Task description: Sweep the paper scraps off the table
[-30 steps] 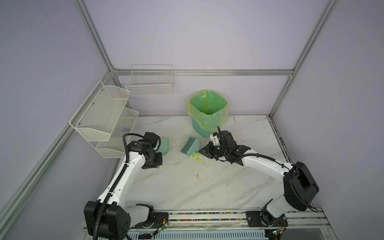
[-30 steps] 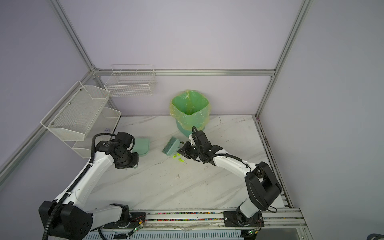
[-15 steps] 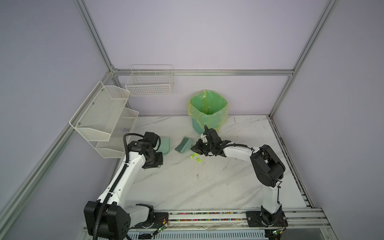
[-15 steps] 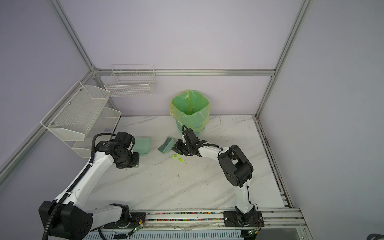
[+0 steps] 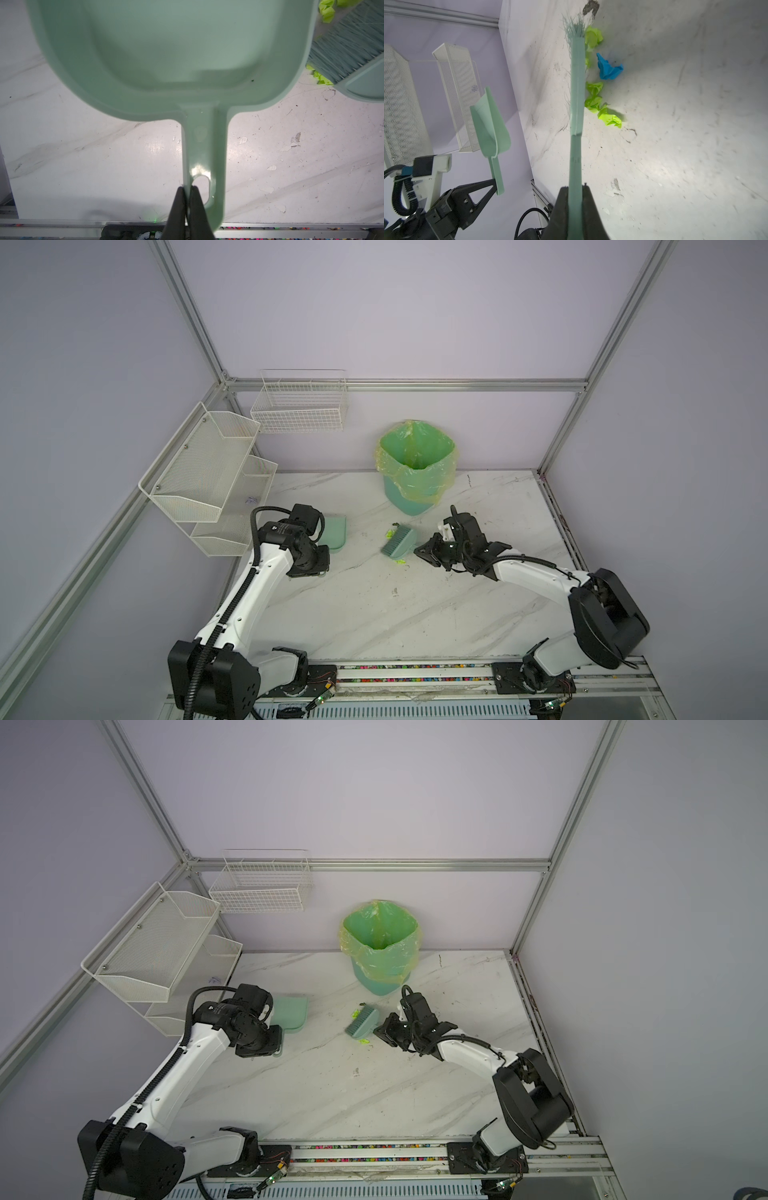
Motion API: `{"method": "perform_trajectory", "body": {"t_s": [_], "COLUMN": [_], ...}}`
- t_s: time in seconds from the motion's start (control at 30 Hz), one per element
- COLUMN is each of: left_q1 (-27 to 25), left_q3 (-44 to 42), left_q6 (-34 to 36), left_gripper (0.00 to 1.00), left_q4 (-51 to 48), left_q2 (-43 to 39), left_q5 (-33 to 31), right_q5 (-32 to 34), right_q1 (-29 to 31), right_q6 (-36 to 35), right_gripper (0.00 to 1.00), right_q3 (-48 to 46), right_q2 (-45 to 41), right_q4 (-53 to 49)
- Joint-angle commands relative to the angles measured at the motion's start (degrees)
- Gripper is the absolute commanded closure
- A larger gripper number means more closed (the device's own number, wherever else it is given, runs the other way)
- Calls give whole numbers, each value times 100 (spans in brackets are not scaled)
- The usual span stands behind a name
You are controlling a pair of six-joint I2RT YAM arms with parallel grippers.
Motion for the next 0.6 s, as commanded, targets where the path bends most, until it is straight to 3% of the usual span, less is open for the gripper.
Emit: {"method": "perform_trajectory", "body": {"t_s": [0.0, 0.13, 0.23, 0.37, 0.57], "left_q1": [-207, -557, -847, -1143, -1558], "left_q3": [9, 5, 4, -53, -207], "left_q6": [-7, -197, -304, -410, -608], "left_gripper": [100, 100, 100, 100, 100], "left_q4": [47, 15, -83, -268, -471], "left_q2": [56, 37, -28, -68, -182], "left_q5": [135, 170, 137, 152, 264], "right_q5": [297, 438, 664, 1229, 2277], "right_q1": [2, 6, 10, 2, 5], "right_q6": [-70, -473, -1289, -2433, -3482], "right_gripper": [100, 100, 100, 100, 100], "right_q3": [160, 891, 1665, 2411, 3106], "right_q2": [-708, -1027, -791, -402, -8], "right_q4": [-501, -1166, -2211, -3543, -4751]}}
